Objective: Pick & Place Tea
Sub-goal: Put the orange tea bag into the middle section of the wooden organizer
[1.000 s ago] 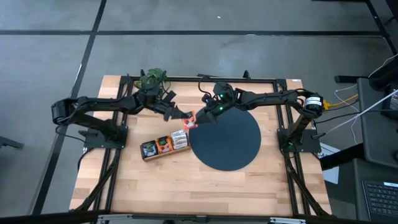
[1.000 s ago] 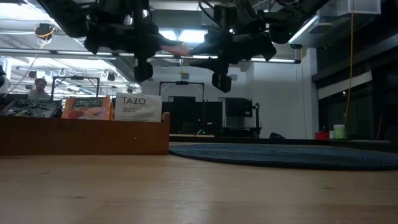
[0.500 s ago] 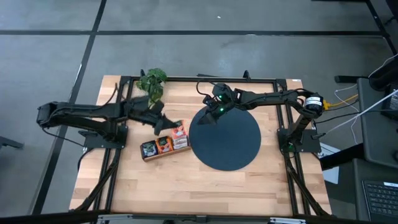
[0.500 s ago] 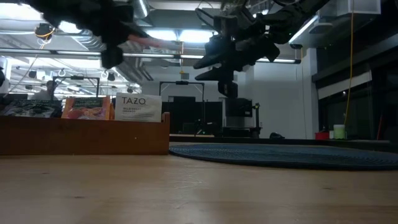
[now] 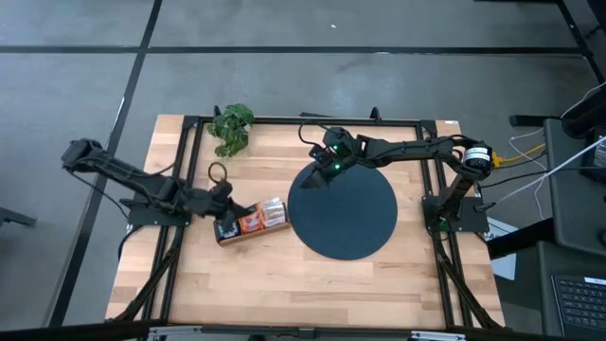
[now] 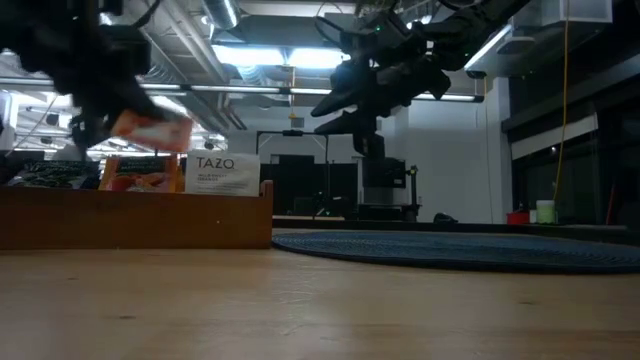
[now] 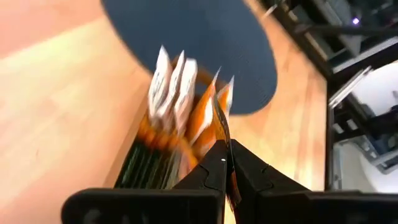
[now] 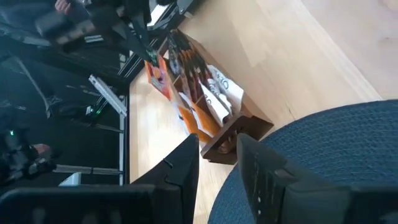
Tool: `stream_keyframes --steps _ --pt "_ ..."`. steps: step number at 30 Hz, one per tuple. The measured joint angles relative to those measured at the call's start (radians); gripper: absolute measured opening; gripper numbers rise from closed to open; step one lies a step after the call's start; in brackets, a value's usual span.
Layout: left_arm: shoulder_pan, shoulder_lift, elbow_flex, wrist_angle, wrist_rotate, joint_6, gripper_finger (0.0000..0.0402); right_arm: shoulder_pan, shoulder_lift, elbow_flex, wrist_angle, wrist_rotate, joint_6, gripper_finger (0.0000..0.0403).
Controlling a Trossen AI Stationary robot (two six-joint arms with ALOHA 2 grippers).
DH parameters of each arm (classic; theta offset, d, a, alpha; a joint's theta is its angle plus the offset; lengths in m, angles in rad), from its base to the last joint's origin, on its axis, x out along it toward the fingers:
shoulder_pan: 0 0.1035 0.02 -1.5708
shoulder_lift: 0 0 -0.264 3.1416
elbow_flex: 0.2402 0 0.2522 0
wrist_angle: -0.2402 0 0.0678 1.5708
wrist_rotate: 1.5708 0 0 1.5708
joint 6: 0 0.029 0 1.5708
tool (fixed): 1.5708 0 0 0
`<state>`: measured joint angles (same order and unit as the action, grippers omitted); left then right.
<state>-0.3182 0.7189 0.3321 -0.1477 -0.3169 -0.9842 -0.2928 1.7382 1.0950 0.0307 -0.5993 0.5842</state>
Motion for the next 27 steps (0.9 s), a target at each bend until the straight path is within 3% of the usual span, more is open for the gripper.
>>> stream_keyframes --steps 5,10,19,27 --pt "-0.113 0.001 -0.049 -0.002 -0.121 -0.066 0.0003 0.000 0.000 0.000 0.000 0.015 0.013 0.0112" --pt "-0.190 0.001 -0.064 -0.009 -0.267 -0.018 0.0003 0.000 0.000 0.000 0.000 0.029 0.020 0.0112" --pt "-0.220 0.014 -0.113 0.022 -0.331 0.009 0.0003 -0.015 0.000 0.000 0.002 0.033 0.040 0.0112" --pt "-0.219 0.062 -0.114 0.067 -0.340 0.142 0.0003 -0.020 0.000 0.000 0.010 0.033 0.039 0.0112"
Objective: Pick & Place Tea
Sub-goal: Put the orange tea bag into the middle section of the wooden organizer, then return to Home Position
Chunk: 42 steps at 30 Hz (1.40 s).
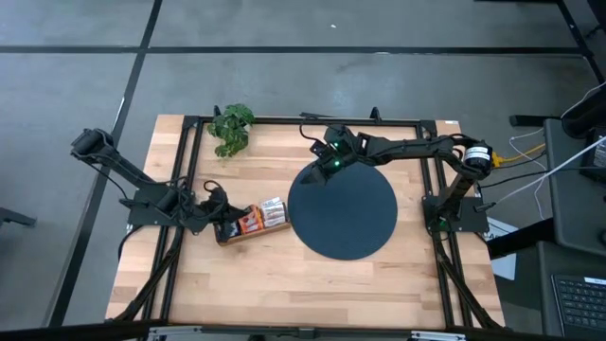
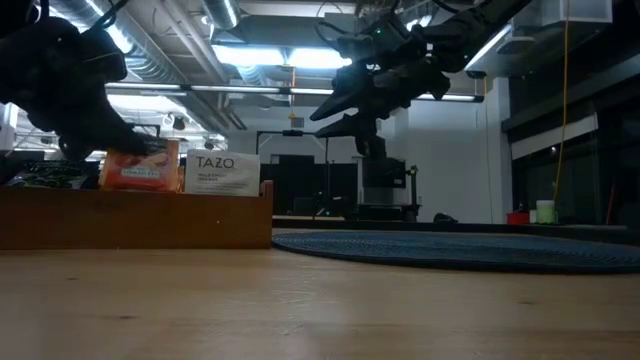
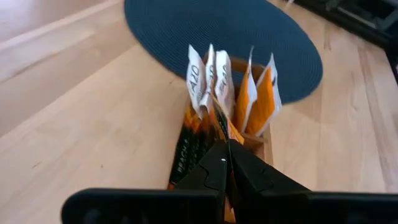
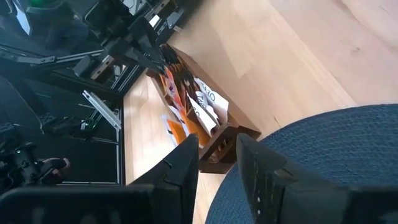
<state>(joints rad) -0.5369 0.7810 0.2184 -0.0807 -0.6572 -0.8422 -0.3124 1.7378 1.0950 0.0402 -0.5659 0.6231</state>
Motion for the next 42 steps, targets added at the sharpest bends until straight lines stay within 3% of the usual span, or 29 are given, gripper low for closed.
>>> stream_keyframes --steps 20,32,42 --pt "0.000 0.181 0.000 0.134 0.081 0.035 0.0013 0.000 0.000 0.000 0.003 -0.003 -0.004 0.0112" --pt "0.000 0.175 0.000 0.138 0.100 0.003 0.0085 0.000 0.000 0.000 0.004 -0.003 -0.001 0.0112" --pt "0.000 0.108 0.034 0.137 0.100 0.017 0.0092 0.000 0.000 0.001 0.097 -0.004 -0.030 0.0112"
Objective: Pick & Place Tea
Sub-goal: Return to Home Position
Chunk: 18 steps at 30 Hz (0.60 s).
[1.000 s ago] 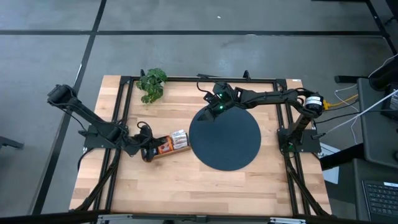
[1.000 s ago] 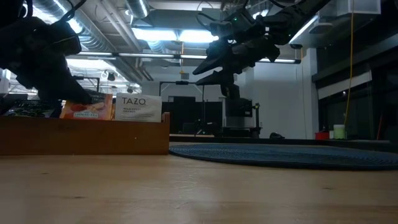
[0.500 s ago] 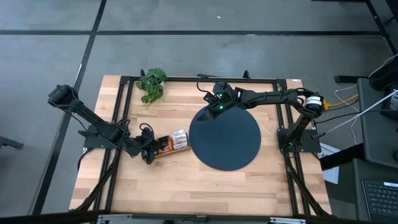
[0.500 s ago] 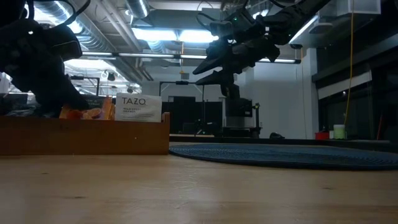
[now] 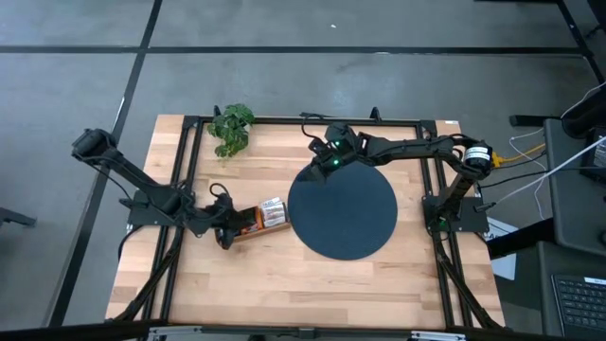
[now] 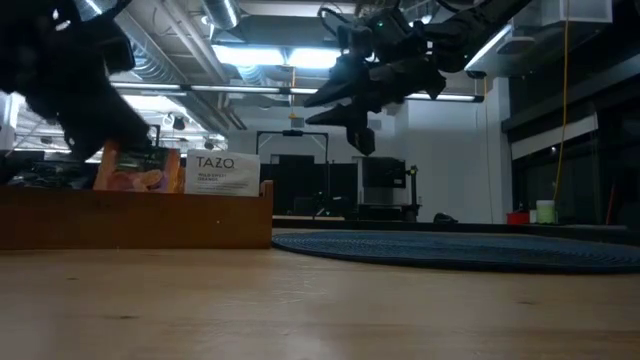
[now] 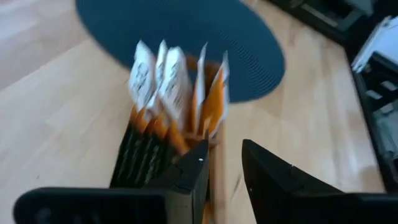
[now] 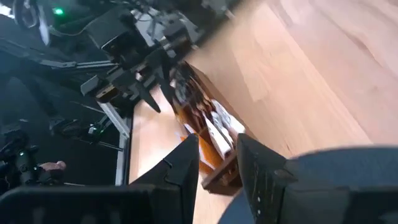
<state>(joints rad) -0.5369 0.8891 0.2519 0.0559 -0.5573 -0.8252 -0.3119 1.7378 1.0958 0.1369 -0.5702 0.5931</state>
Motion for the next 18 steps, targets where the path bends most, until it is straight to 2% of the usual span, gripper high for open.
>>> stream_keyframes --steps 4,8,12,15,18 --pt "0.000 -0.028 0.018 0.001 0.000 0.076 0.0091 0.004 -0.031 0.000 0.036 -0.038 -0.072 0.0112" --pt "0.000 -0.059 0.028 0.024 0.000 0.114 0.0090 0.017 -0.130 -0.001 -0.017 -0.079 -0.222 0.0112" --pt "0.002 -0.084 0.028 0.128 -0.013 0.116 0.0093 0.028 -0.277 -0.024 -0.095 -0.048 -0.349 0.0112" --pt "0.002 -0.090 0.029 0.238 -0.077 0.175 0.0095 0.032 -0.383 -0.032 -0.185 -0.001 -0.406 0.0112" --pt "0.003 -0.097 0.029 0.303 -0.103 0.244 0.0095 0.032 -0.478 -0.032 -0.252 -0.001 -0.389 0.0112"
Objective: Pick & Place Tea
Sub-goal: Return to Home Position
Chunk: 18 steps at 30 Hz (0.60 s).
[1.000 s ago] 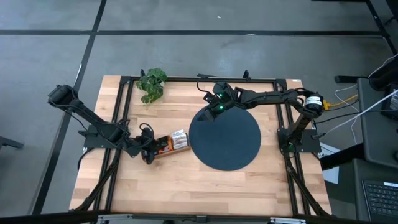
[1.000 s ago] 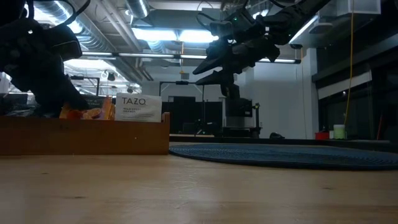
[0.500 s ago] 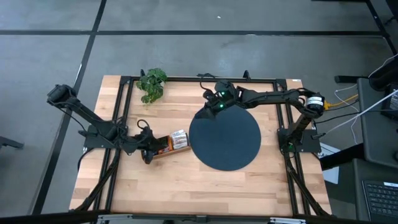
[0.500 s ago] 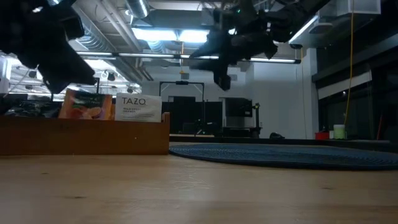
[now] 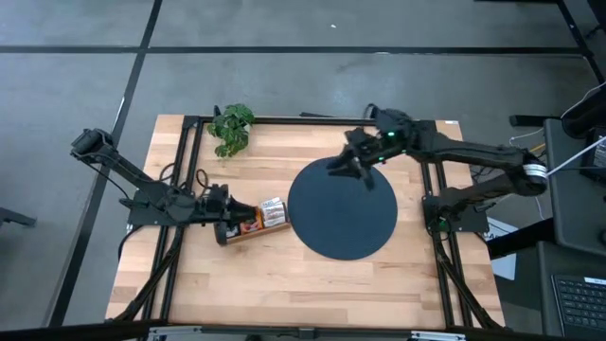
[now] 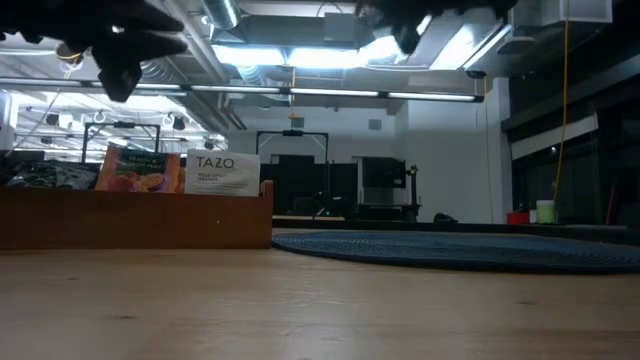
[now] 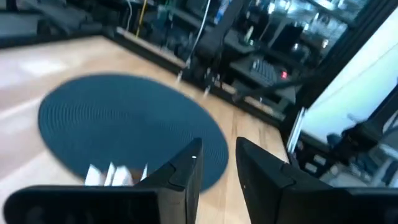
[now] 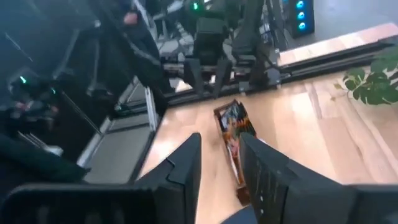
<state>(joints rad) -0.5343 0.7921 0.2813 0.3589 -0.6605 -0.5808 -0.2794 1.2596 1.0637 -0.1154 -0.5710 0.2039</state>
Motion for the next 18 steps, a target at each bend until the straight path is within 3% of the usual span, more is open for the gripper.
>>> stream_keyframes --steps 6,7,10,11,14,18 --pt "0.000 -0.031 0.000 0.109 -0.023 0.115 0.0094 0.001 -0.103 0.000 0.009 0.073 0.331 0.0112" --pt "0.000 -0.039 0.000 0.127 -0.022 0.140 0.0095 0.002 -0.117 0.000 0.012 0.029 0.304 0.0112" --pt "0.000 -0.070 0.000 0.154 -0.028 0.193 0.0095 0.029 -0.187 -0.001 -0.048 -0.263 -0.008 0.0112" --pt "0.000 -0.082 0.000 0.154 -0.030 0.199 0.0094 0.039 -0.223 -0.001 -0.089 -0.285 -0.066 0.0112" --pt "0.000 -0.111 0.000 0.155 -0.029 0.201 0.0091 0.071 -0.339 -0.008 -0.240 -0.149 -0.157 0.0112" --pt "0.000 -0.134 0.000 0.156 -0.029 0.201 0.0091 0.130 -0.505 -0.105 -0.257 0.121 -0.122 0.0112"
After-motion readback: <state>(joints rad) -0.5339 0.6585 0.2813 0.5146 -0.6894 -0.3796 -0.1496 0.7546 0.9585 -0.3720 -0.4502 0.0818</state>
